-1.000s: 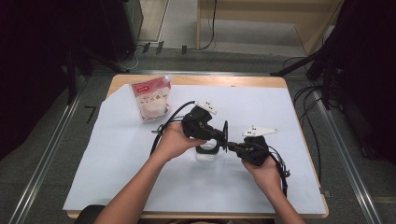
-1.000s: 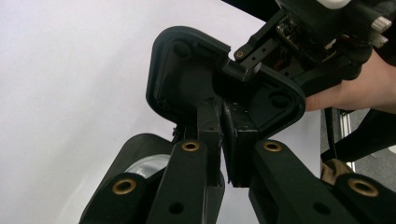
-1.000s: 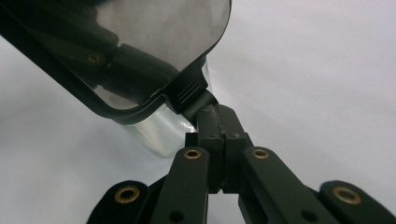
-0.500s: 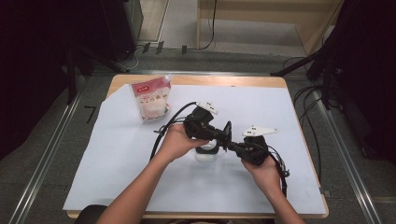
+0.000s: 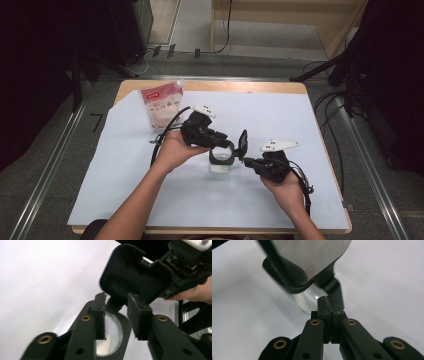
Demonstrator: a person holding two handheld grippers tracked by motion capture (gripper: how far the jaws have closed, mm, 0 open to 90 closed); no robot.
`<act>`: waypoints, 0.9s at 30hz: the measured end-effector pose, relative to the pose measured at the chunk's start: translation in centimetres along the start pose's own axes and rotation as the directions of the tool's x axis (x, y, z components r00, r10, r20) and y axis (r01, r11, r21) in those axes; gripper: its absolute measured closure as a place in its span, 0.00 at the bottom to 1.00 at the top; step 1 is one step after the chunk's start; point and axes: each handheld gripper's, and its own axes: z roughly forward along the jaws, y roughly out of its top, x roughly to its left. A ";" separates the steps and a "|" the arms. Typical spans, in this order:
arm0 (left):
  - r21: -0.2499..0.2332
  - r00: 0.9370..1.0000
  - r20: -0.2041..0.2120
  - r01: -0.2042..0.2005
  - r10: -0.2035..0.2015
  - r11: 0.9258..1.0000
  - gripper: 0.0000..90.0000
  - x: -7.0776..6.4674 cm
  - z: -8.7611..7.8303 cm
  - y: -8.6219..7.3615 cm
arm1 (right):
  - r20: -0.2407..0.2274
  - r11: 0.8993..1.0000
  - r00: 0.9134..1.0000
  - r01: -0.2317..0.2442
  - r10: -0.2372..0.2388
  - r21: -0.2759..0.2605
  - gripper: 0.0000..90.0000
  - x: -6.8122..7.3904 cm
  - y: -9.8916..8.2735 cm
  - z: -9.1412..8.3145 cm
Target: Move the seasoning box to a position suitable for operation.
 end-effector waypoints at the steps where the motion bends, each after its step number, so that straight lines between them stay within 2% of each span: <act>1: -0.010 1.000 -0.005 0.011 -0.011 1.000 0.66 0.2 -0.3 -0.2 | -0.001 1.000 1.000 0.003 -0.003 0.007 1.00 0.1 -0.1 0.2; 3: -0.034 1.000 -0.006 0.030 -0.030 0.999 0.60 0.7 -0.9 -0.7 | -0.012 1.000 1.000 0.011 -0.011 0.021 1.00 0.0 -0.1 0.7; 5: -0.038 0.999 -0.018 0.044 -0.045 0.998 0.56 1.2 -1.5 -1.2 | -0.013 1.000 1.000 0.007 -0.007 0.030 1.00 0.0 -0.1 1.1; 9: -0.056 0.998 -0.046 0.049 -0.051 0.997 0.52 1.8 -2.5 -2.1 | -0.011 1.000 1.000 0.002 -0.001 0.031 1.00 -0.3 0.0 1.4; 12: -0.050 0.996 -0.071 0.054 -0.057 0.997 0.49 2.2 -3.2 -2.8 | -0.017 1.000 1.000 0.000 0.000 0.031 1.00 -0.6 0.1 1.4; 21: -0.094 0.989 -0.115 0.088 -0.098 0.992 0.48 3.1 -5.1 -4.3 | -0.004 1.000 1.000 0.000 0.000 0.018 1.00 -1.4 0.4 1.7; 27: -0.101 0.985 -0.139 0.091 -0.104 0.991 0.46 3.7 -6.5 -5.2 | -0.006 1.000 1.000 -0.005 0.005 0.016 1.00 -1.6 0.5 1.6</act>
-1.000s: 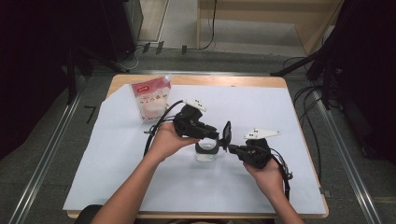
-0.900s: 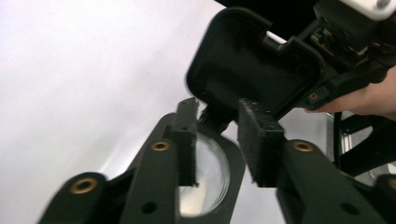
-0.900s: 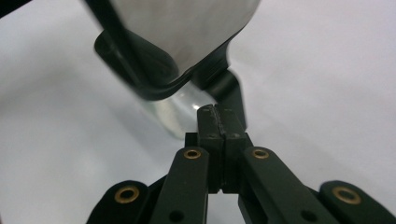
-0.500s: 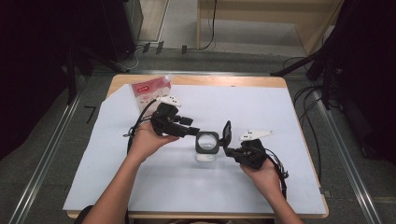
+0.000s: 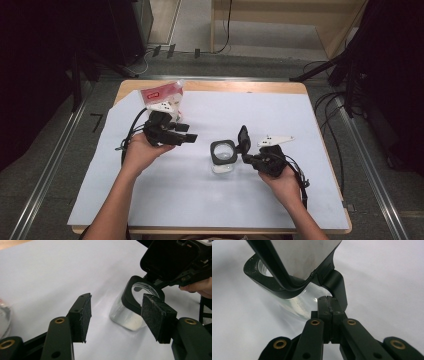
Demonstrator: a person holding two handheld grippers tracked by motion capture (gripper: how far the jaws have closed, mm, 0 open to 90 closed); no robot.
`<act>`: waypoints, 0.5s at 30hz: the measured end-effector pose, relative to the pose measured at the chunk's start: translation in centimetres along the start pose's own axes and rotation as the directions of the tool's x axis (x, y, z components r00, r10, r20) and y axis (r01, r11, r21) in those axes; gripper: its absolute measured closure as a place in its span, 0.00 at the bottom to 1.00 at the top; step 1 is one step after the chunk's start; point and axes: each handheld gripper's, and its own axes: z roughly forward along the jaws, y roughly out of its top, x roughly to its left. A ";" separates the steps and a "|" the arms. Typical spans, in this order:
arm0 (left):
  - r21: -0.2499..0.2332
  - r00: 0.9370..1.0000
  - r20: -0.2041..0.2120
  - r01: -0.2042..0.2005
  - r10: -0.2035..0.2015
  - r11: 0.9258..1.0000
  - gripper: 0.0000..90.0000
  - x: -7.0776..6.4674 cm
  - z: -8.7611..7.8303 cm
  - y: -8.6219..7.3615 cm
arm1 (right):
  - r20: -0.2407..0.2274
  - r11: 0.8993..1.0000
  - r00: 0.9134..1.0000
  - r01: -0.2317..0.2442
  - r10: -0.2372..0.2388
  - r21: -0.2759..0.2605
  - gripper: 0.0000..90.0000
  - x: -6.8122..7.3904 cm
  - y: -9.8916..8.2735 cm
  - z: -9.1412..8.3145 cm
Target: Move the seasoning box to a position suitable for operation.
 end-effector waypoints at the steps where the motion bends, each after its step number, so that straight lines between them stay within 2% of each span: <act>1: 0.001 1.000 -0.002 0.000 0.000 1.000 0.46 0.2 -0.2 -0.1 | -0.004 1.000 1.000 -0.004 0.004 0.002 0.98 0.1 0.0 -0.1; 7: 0.009 1.000 -0.026 0.018 -0.018 1.000 0.46 1.0 -1.2 -0.7 | -0.020 1.000 1.000 0.021 -0.021 -0.012 0.90 0.4 -0.7 -0.6; 11: 0.004 0.999 -0.039 0.024 -0.024 1.000 0.46 1.5 -1.8 -1.0 | -0.041 1.000 0.999 0.003 -0.004 -0.020 0.84 0.6 -1.1 -1.0; 13: 0.000 0.999 -0.033 0.032 -0.032 0.999 0.46 1.8 -2.0 -1.1 | -0.050 1.000 0.999 -0.007 0.006 -0.023 0.80 0.7 -1.3 -1.2; 15: 0.004 0.998 -0.046 0.038 -0.038 0.999 0.46 2.0 -2.2 -1.1 | -0.052 0.999 0.999 0.005 -0.006 -0.037 0.77 0.8 -1.6 -1.4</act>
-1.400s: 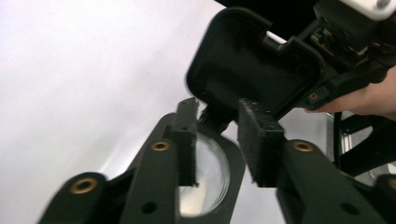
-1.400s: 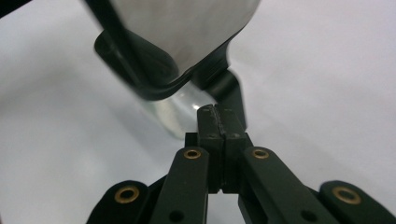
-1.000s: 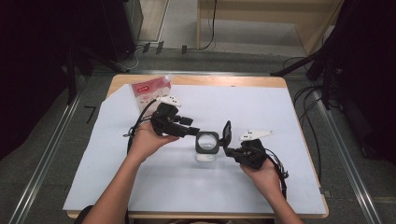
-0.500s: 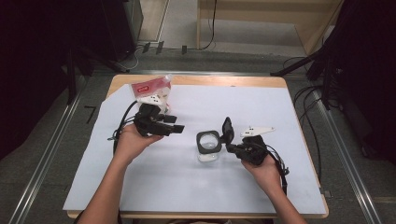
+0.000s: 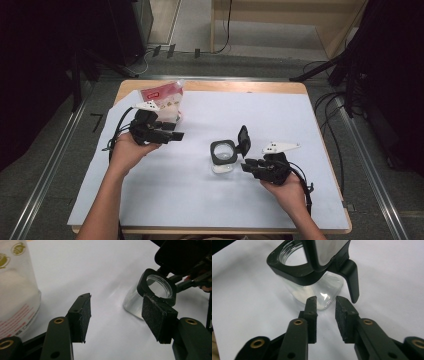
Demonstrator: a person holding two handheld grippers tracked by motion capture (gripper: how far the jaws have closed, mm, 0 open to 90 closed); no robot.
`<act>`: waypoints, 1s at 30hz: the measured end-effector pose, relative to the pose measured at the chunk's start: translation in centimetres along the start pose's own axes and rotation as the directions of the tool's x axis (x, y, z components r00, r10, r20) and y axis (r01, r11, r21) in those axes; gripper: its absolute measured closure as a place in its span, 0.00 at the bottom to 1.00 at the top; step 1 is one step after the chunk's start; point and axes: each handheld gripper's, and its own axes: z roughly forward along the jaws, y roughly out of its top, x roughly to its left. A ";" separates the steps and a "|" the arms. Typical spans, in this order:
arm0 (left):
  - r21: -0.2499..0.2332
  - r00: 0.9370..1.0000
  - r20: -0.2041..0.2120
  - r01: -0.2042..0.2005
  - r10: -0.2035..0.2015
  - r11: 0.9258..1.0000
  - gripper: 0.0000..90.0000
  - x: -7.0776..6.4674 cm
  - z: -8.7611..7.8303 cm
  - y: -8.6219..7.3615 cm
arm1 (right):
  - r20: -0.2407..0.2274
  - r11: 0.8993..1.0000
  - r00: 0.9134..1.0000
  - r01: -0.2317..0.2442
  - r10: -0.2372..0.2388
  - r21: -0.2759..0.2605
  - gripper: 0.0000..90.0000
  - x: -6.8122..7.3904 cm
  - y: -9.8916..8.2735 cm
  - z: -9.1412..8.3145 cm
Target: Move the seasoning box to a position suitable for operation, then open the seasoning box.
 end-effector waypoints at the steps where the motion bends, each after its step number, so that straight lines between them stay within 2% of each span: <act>1: 0.002 1.000 -0.002 0.000 0.000 1.000 0.46 0.2 -0.1 0.0 | 0.001 1.000 1.000 0.002 -0.002 -0.006 0.75 0.1 -0.1 -0.1; 11: 0.010 0.999 -0.032 0.023 -0.023 1.000 0.46 1.4 -1.0 -0.5 | -0.008 1.000 1.000 0.016 -0.016 0.009 0.71 0.2 -0.2 -0.1; 14: 0.004 0.998 -0.053 0.041 -0.041 0.999 0.46 1.8 -1.4 -0.8 | -0.007 1.000 1.000 0.024 -0.024 0.012 0.69 0.3 -0.1 0.1; 17: -0.004 0.997 -0.057 0.053 -0.053 0.999 0.46 2.3 -2.0 -1.1 | -0.010 0.999 0.999 0.036 -0.035 0.021 0.70 0.4 -0.1 0.4; 21: -0.015 0.994 -0.079 0.076 -0.077 0.997 0.46 3.0 -2.8 -1.5 | -0.016 0.999 0.999 0.044 -0.044 0.029 0.69 0.4 0.0 0.6; 30: -0.031 0.987 -0.124 0.100 -0.103 0.994 0.46 4.9 -4.3 -1.8 | -0.018 0.998 0.999 0.051 -0.051 0.036 0.69 0.3 0.1 1.0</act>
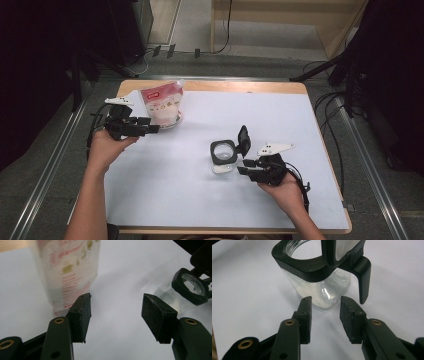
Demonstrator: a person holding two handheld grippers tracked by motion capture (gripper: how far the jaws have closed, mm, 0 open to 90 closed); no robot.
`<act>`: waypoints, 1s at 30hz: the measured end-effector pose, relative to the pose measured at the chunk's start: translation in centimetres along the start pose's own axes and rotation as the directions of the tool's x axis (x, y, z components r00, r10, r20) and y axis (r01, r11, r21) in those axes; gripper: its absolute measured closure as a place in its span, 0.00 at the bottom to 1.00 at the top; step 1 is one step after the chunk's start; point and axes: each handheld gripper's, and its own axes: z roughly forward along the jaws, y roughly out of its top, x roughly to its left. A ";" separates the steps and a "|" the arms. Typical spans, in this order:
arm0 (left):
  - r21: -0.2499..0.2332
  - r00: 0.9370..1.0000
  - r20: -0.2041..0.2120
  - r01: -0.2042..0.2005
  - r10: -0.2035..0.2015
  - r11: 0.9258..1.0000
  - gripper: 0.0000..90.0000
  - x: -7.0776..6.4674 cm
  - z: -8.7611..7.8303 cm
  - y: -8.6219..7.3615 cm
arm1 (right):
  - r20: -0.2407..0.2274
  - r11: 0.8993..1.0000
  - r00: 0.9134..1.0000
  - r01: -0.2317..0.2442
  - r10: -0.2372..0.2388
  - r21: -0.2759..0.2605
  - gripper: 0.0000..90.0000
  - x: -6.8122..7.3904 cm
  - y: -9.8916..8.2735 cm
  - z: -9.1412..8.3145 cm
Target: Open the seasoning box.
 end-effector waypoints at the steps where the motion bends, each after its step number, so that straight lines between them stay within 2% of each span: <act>1: -0.009 1.000 -0.002 0.004 -0.004 1.000 0.46 0.3 -0.1 0.0 | 0.001 1.000 1.000 0.002 -0.002 0.002 0.69 0.0 0.0 0.0; 7: -0.005 0.999 -0.040 0.031 -0.031 1.000 0.45 1.9 -0.5 0.2 | 0.004 1.000 1.000 -0.005 0.005 0.002 0.69 -0.1 -0.1 -0.1; 8: -0.004 0.999 -0.041 0.030 -0.030 1.000 0.45 2.2 -0.5 0.3 | 0.005 1.000 1.000 -0.008 0.008 0.004 0.69 -0.1 -0.1 -0.1; 12: -0.011 0.996 -0.093 0.010 -0.010 1.000 0.43 2.8 -0.3 0.6 | 0.011 1.000 1.000 -0.013 0.013 0.005 0.69 -0.1 -0.3 -0.1; 15: -0.023 0.996 -0.081 0.031 -0.033 0.999 0.43 3.4 0.0 0.9 | 0.012 1.000 1.000 -0.017 0.016 0.012 0.69 -0.1 -0.5 -0.2; 18: -0.014 0.996 -0.088 0.016 -0.017 1.000 0.43 3.6 0.6 1.5 | 0.019 1.000 1.000 -0.017 0.017 0.011 0.68 0.0 -0.6 -0.3; 25: 0.008 0.997 -0.077 -0.012 0.013 1.000 0.44 3.4 2.2 2.9 | 0.019 1.000 1.000 -0.019 0.018 0.017 0.68 0.2 -1.0 -0.4; 28: 0.000 0.998 -0.063 -0.003 0.003 1.000 0.45 3.5 2.9 3.3 | 0.017 1.000 1.000 -0.017 0.017 0.020 0.68 0.4 -1.0 -0.5; 30: 0.010 0.997 -0.071 -0.015 0.016 1.000 0.46 3.6 3.3 3.6 | 0.013 1.000 1.000 -0.018 0.018 0.017 0.67 0.6 -1.1 -0.4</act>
